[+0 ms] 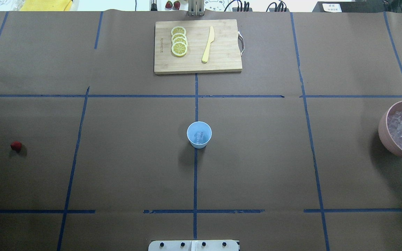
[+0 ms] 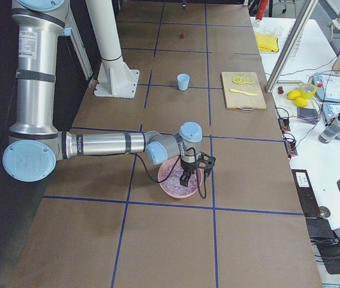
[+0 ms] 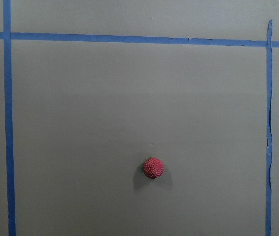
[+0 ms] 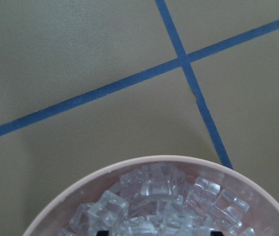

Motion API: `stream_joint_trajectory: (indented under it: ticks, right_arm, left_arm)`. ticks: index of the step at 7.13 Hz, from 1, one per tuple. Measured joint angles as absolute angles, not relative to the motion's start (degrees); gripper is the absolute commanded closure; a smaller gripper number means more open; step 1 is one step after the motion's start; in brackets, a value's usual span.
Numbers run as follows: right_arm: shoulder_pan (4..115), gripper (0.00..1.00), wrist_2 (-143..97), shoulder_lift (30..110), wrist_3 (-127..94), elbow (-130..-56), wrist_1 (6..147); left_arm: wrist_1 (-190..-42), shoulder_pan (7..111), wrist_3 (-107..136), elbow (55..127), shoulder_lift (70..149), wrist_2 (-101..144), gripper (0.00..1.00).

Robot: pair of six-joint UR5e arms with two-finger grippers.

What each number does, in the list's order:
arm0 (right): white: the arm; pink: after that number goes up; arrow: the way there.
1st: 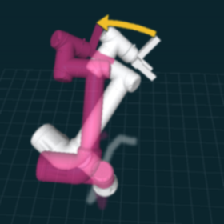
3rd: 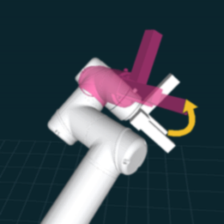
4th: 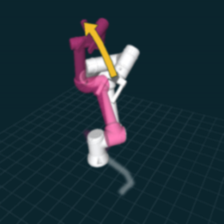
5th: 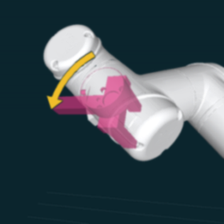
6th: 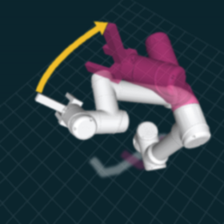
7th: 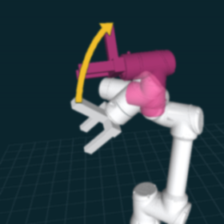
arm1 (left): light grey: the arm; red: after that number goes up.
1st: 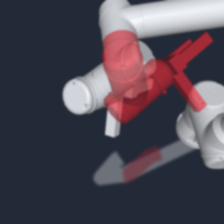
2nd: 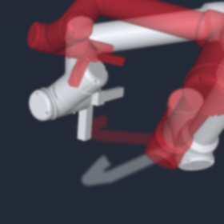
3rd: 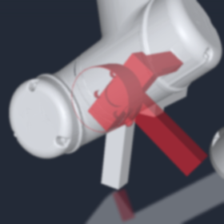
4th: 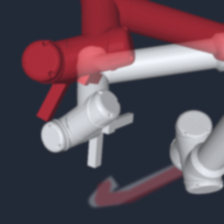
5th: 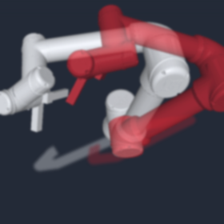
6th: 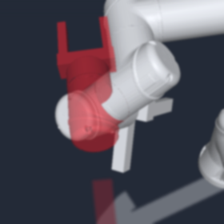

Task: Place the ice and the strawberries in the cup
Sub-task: 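Lower the right gripper into the bowl and grasp a third ice cube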

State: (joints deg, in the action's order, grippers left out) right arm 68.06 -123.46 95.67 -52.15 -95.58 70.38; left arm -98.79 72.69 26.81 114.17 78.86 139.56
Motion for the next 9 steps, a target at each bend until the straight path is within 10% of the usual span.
stream_joint_trajectory:
  ticks: [3,6,9]
  right_arm:
    - [68.1,0.39,-123.5,95.5,-52.4,-94.3,70.1]
    - [68.1,0.99,-123.6,95.9,-52.3,-94.3,70.0]
    - [68.2,1.00,-123.6,96.1,-52.0,-94.7,69.9]
  left_arm:
    - [-98.8,72.7,26.8,114.2,78.8,139.6,0.00]
    - [-98.8,72.7,26.8,114.2,78.9,139.7,0.00]
    - [-98.8,72.7,26.8,114.3,78.9,139.7,0.00]
